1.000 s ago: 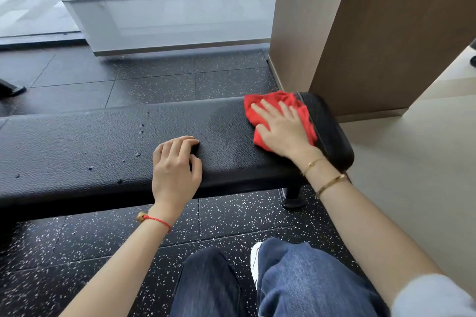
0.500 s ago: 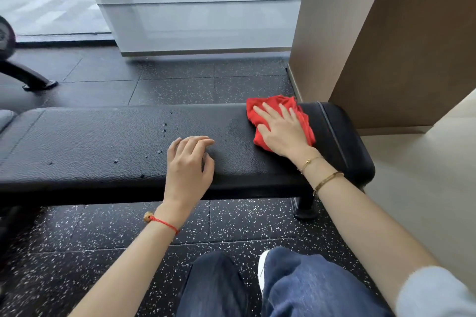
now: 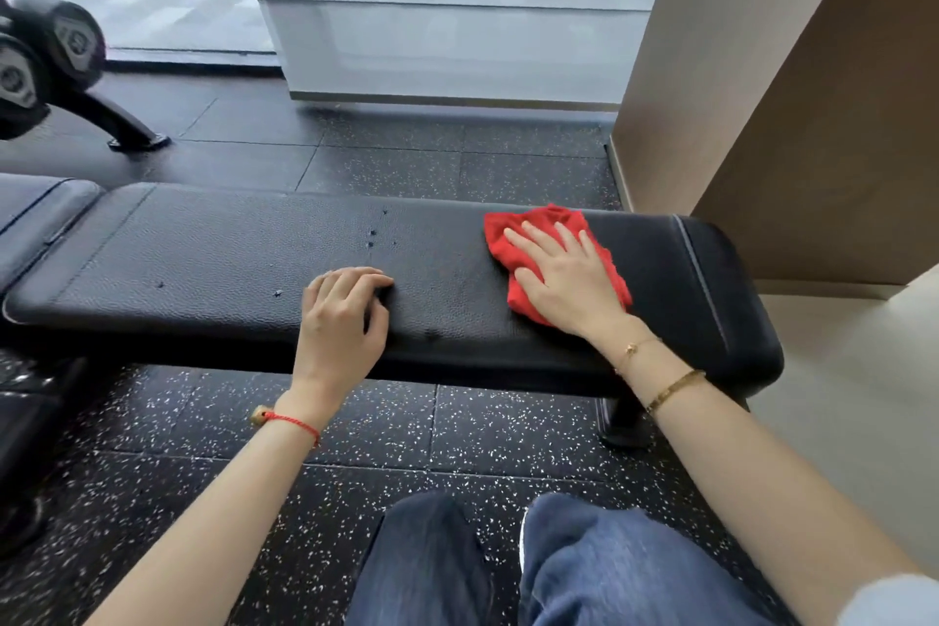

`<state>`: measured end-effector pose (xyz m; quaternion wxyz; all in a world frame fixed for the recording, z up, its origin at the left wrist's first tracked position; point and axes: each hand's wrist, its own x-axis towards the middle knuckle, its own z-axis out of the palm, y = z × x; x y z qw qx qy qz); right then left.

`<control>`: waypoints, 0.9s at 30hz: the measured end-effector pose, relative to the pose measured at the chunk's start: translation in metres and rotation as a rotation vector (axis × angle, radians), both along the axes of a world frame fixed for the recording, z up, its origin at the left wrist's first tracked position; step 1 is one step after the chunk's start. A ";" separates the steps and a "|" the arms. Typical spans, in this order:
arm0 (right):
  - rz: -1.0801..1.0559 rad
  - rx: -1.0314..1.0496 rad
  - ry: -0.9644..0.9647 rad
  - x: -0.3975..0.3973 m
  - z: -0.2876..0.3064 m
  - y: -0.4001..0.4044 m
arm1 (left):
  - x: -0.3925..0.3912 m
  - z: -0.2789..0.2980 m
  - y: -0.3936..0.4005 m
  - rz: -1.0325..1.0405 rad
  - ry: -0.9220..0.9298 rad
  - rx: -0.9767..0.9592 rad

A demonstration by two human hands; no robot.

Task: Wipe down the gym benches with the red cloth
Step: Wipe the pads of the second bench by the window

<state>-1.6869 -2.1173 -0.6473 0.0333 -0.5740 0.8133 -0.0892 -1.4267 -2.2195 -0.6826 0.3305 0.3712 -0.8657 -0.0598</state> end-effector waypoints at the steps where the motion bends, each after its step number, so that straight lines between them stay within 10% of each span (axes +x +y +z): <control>1: -0.010 -0.001 -0.008 0.007 0.001 -0.011 | 0.000 -0.002 0.000 -0.001 0.011 0.007; 9: 0.395 -0.025 -0.017 0.068 -0.001 0.018 | -0.002 -0.007 -0.002 0.004 0.068 0.005; 19: -0.047 0.004 -0.051 0.034 -0.005 0.000 | -0.001 -0.007 0.001 -0.027 0.028 0.020; 27: 0.034 -0.017 -0.059 0.057 -0.004 -0.022 | 0.003 0.011 0.004 -0.010 -0.111 0.003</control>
